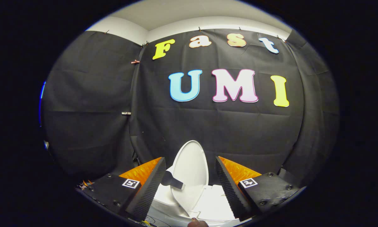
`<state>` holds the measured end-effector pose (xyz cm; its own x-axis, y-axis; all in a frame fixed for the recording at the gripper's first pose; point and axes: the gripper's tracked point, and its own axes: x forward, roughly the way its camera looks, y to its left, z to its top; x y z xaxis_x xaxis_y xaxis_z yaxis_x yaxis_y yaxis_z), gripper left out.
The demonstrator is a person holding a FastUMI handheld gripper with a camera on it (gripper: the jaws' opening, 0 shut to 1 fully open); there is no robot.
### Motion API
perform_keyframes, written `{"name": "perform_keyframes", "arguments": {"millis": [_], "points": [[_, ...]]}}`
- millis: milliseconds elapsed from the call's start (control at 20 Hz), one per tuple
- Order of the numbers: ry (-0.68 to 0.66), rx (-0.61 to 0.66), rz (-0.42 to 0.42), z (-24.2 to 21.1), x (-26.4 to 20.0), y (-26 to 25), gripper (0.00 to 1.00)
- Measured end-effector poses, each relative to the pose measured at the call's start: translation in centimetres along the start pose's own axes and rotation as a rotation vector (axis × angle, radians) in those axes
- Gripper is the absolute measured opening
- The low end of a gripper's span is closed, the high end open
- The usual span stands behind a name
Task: Open the toilet lid.
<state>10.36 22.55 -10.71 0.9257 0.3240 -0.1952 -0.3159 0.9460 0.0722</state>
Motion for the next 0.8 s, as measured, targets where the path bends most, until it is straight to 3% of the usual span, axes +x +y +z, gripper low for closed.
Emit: {"name": "perform_keyframes", "arguments": {"millis": [400,800], "points": [[-0.075,0.020,-0.101,5.9,-8.1,-6.9,0.99],[-0.097,0.024,-0.176,7.1,-13.6,-10.7,0.99]]}}
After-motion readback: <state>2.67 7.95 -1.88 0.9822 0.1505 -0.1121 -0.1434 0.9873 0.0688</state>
